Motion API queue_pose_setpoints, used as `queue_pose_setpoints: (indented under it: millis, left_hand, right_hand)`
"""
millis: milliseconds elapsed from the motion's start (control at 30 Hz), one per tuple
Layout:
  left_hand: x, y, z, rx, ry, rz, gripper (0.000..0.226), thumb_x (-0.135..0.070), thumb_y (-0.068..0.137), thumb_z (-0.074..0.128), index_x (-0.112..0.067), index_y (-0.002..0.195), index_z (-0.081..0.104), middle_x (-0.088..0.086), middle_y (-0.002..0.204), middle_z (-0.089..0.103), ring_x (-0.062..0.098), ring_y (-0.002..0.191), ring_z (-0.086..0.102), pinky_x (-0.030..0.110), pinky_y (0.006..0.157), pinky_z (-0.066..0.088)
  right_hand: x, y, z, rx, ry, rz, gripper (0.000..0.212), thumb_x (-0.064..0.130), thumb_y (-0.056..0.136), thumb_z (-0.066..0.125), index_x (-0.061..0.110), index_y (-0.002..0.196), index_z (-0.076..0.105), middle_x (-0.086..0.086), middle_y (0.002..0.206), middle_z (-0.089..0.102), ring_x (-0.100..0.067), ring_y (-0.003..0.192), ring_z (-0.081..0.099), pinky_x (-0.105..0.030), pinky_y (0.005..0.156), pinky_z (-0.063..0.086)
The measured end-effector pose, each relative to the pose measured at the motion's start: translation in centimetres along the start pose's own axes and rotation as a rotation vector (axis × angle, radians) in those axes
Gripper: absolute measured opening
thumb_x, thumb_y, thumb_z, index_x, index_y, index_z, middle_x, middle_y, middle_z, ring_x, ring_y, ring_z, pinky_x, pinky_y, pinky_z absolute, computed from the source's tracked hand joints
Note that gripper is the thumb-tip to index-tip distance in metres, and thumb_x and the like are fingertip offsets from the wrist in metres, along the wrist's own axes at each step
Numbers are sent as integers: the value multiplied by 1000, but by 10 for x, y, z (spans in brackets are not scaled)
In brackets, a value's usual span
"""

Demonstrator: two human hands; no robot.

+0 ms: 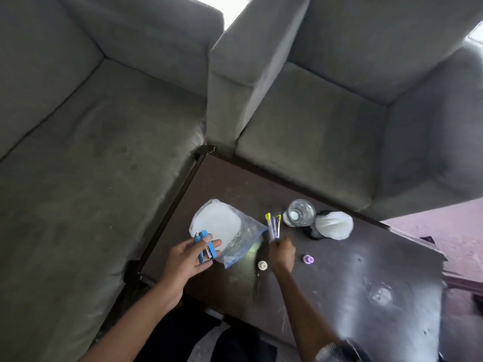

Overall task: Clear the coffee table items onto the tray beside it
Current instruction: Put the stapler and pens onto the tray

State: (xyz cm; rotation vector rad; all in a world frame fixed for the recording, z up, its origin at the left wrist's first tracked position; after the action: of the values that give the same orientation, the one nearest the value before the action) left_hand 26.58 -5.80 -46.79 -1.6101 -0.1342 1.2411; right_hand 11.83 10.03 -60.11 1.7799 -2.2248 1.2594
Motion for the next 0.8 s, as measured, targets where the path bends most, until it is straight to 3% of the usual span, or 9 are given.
queue_pose_setpoints:
  millis: [67, 133, 267, 333, 433, 533, 700, 800]
  left_hand:
    - [-5, -11, 16, 61, 43, -8, 18, -22, 92, 56, -10, 101, 66, 7, 105, 72, 21, 100, 67, 30, 81, 56]
    - [-4, -25, 36, 143, 106, -18, 15, -23, 91, 57, -14, 94, 69, 7, 106, 71, 21, 105, 64, 29, 82, 56]
    - [4, -67, 80, 445, 259, -26, 23, -26, 93, 51, -16, 105, 68, 2, 115, 66, 17, 115, 58, 30, 100, 42]
    - [11, -97, 102, 580, 307, -9, 29, -29, 93, 49, -15, 112, 67, -3, 121, 64, 11, 120, 55, 27, 103, 37]
    - [24, -129, 129, 685, 296, 22, 39, -36, 85, 59, -13, 115, 67, -4, 124, 64, 11, 124, 52, 35, 112, 33]
    - [41, -170, 161, 748, 302, 33, 35, -39, 76, 62, -19, 103, 73, -4, 112, 68, 17, 114, 57, 44, 108, 36]
    - [91, -230, 210, 846, 387, 55, 41, -37, 78, 58, -15, 111, 69, 10, 101, 69, 24, 102, 63, 38, 92, 49]
    - [126, -261, 241, 894, 408, 56, 41, -35, 81, 55, -13, 114, 67, 11, 103, 69, 25, 104, 63, 33, 85, 52]
  right_hand:
    - [-9, -38, -23, -15, 94, -34, 11, 14, 84, 53, 6, 77, 52, -13, 75, 61, -32, 77, 61, -32, 63, 41]
    - [-19, -79, -51, -67, 155, -61, 17, 16, 83, 58, 12, 69, 49, -3, 64, 57, -30, 68, 59, -31, 58, 39]
    - [-34, -157, -106, -182, 292, -93, 22, 20, 82, 66, 24, 66, 51, 1, 59, 61, -28, 59, 63, -40, 60, 53]
    - [-46, -190, -132, -228, 304, -129, 26, 22, 82, 67, 27, 64, 48, 2, 57, 60, -26, 58, 63, -40, 59, 52]
    - [-57, -226, -158, -256, 322, -251, 24, 28, 82, 66, 25, 67, 47, 3, 56, 58, -20, 55, 58, -38, 57, 49]
    - [-81, -252, -185, -311, 336, -311, 28, 44, 76, 58, 19, 69, 49, 6, 54, 50, -13, 51, 48, -35, 56, 45]
    - [-153, -279, -237, -272, 514, -232, 20, 20, 74, 72, 30, 75, 54, 8, 58, 57, -8, 52, 49, -30, 58, 49]
    - [-202, -295, -270, -196, 666, -153, 20, 18, 72, 69, 30, 86, 61, 3, 64, 61, -10, 56, 57, -41, 65, 55]
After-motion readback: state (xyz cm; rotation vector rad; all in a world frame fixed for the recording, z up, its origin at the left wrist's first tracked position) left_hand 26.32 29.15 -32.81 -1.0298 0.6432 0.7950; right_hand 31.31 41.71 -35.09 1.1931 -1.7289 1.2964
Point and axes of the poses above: each hand's wrist, its own y-axis towards the middle knuckle, its own z-axis out of the palm, x = y × z, the point moved 1 cm from there along y, towards the middle knuckle
